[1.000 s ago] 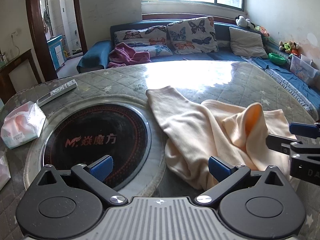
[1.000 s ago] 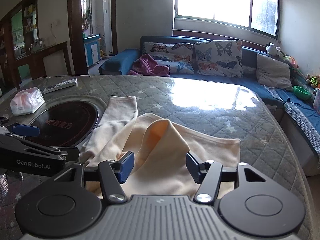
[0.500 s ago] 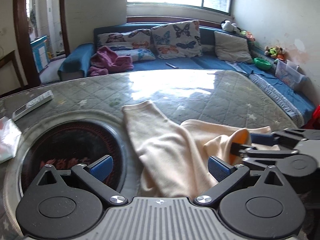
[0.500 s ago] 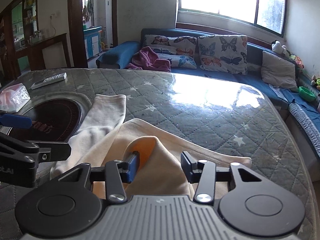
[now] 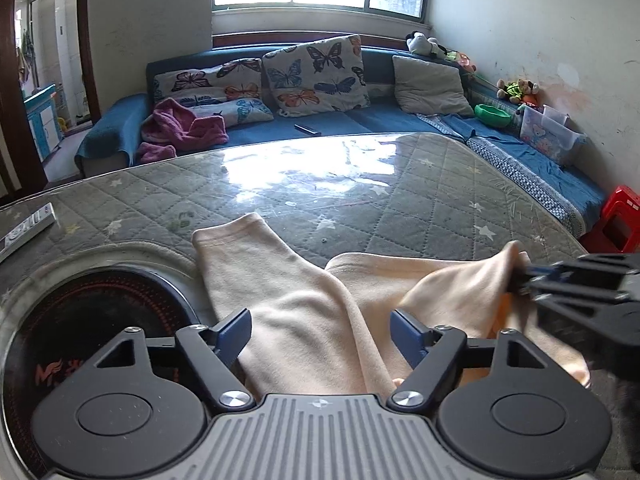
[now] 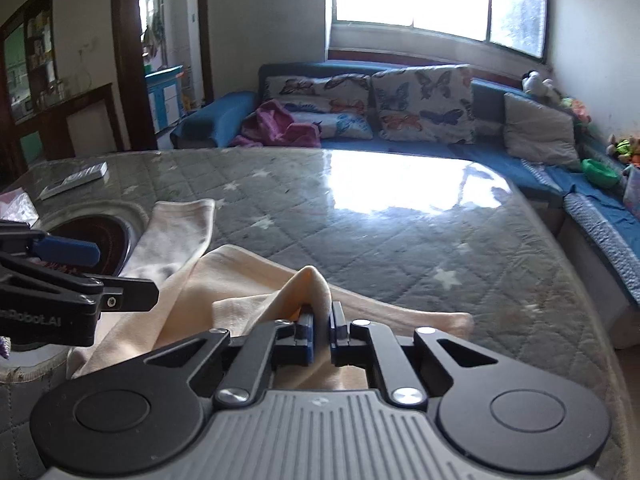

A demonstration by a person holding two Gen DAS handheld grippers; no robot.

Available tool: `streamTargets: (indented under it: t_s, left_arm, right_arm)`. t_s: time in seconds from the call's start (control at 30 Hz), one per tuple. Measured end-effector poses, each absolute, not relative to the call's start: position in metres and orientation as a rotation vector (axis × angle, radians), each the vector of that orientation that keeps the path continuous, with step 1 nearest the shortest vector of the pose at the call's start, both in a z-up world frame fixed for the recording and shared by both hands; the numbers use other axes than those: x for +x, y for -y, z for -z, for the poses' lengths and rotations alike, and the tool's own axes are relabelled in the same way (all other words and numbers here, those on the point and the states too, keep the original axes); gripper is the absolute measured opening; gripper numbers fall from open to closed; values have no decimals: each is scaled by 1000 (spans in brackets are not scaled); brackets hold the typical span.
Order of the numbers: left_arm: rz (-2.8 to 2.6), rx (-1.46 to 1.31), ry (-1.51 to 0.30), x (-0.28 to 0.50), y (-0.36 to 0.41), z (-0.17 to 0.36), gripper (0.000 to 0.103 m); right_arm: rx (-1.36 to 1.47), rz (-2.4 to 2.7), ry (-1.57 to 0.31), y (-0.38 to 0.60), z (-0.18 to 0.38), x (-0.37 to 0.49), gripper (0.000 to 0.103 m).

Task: Fold clothes

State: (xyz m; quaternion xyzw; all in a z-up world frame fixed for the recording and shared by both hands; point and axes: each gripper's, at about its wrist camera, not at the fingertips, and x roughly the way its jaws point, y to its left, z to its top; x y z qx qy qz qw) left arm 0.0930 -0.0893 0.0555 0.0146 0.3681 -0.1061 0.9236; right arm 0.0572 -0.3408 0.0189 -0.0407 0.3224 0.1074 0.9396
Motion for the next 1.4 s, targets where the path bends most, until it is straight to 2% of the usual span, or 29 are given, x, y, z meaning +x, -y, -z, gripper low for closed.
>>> streamTargets:
  t_s: [0.3,0.77,0.87,1.03,1.1,1.17,1.2,1.27,1.3,1.4]
  left_arm:
    - [233,-30,-782,109,80,-51,75]
    - [69,-72,-830,191,84,-40,75]
    - [22,-85,-861,207,81,-33,74]
    - [-15,-43,-868,215,81,-25,59]
    - [-24,-21,-857,214,80,-24,51]
    - [-32,-4,-844,214,78,-24,31]
    - [-30,-3,-841,212,75,-24,28]
    - [-23,-6,-834,210,70,-24,15]
    - [-14,-24,-833,207,66,-25,13]
    - [8,-73,-826,198,54,-27,11]
  right_arm:
    - [-73,-63,-571,381,-37,6,6]
    - [11,81,-667,428,-8,-47,7]
    - [29,91,-675,432,-4,-51,12]
    - [28,92,-677,435,-1,-50,19]
    - [24,90,-679,435,0,-49,26]
    - [17,92,-685,435,2,-47,32]
    - [16,93,-689,435,4,-46,33]
    - [17,94,-695,436,6,-44,36]
    - [17,94,-698,436,7,-43,40]
    - [11,90,-703,436,8,-41,42]
